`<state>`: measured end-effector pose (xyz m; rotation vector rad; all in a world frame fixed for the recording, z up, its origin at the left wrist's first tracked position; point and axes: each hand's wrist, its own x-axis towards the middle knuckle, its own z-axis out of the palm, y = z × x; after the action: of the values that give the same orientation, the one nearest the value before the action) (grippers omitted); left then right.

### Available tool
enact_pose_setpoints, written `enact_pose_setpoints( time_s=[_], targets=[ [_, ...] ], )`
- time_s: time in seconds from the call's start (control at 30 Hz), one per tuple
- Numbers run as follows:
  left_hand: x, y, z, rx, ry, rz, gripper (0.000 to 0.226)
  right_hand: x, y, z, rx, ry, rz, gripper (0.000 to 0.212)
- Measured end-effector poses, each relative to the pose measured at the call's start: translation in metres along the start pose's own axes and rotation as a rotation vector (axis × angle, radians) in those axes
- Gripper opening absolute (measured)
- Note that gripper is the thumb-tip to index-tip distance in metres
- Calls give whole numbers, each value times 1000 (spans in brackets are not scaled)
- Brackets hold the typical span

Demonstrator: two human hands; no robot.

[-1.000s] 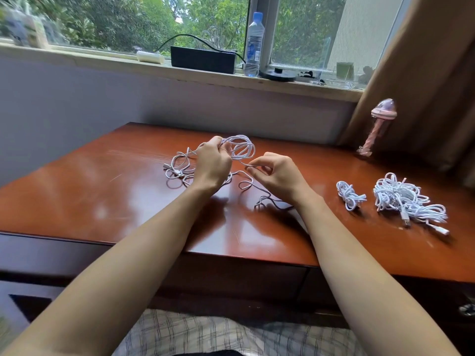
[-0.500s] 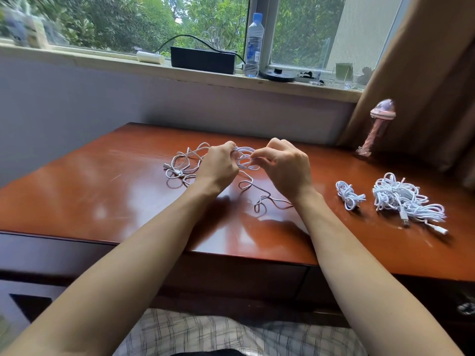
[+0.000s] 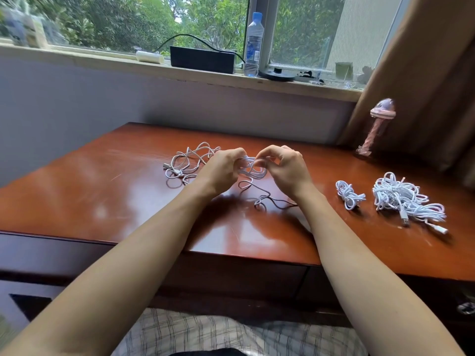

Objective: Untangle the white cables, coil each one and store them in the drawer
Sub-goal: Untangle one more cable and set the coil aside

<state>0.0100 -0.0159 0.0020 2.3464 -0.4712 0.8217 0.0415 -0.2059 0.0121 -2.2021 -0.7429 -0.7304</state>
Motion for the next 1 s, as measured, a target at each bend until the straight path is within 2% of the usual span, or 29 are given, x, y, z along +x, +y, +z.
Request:
enact_pose_setpoints(
  time_s=[0.27, 0.57, 0.77, 0.9, 1.0],
  targets=[
    [0, -3, -2, -46, -42, 65, 12, -1, -6, -4, 234, -81, 99, 11],
    [1, -5, 4, 18, -102, 166, 22, -1, 0, -6, 345, -150, 190, 16],
    [2, 6, 6, -229, 47, 78, 20, 1, -8, -7, 591, -53, 251, 5],
    [3, 15, 5, -370, 124, 23, 20, 4, -3, -4, 718, -75, 338, 22],
    [3, 16, 6, -455, 152, -34, 21, 4, -3, -4, 723, -94, 362, 26]
  ],
)
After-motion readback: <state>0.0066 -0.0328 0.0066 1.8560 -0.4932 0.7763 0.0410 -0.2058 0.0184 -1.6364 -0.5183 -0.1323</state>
